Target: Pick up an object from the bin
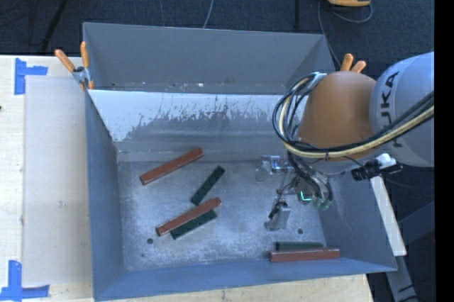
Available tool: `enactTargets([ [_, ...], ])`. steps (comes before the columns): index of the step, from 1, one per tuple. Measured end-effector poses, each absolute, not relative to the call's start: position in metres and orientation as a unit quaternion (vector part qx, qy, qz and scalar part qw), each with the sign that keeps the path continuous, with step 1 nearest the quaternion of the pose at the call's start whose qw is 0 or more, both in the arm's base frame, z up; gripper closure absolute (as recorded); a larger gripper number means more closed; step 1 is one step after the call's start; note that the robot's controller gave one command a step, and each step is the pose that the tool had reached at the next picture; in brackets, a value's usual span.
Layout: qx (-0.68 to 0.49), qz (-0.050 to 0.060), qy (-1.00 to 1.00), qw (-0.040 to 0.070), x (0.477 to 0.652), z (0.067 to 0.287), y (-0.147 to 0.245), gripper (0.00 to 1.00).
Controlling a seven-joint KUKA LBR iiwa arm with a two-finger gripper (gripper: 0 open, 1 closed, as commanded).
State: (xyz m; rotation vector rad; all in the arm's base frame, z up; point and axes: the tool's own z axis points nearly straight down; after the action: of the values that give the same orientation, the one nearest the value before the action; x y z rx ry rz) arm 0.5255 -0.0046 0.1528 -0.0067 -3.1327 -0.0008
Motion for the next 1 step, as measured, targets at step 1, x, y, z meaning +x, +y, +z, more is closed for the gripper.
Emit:
enactTargets([
  [1, 0.117, -0.001, -0.993, -0.006, 0.4824, 0.0718, -0.0748, 0.00],
])
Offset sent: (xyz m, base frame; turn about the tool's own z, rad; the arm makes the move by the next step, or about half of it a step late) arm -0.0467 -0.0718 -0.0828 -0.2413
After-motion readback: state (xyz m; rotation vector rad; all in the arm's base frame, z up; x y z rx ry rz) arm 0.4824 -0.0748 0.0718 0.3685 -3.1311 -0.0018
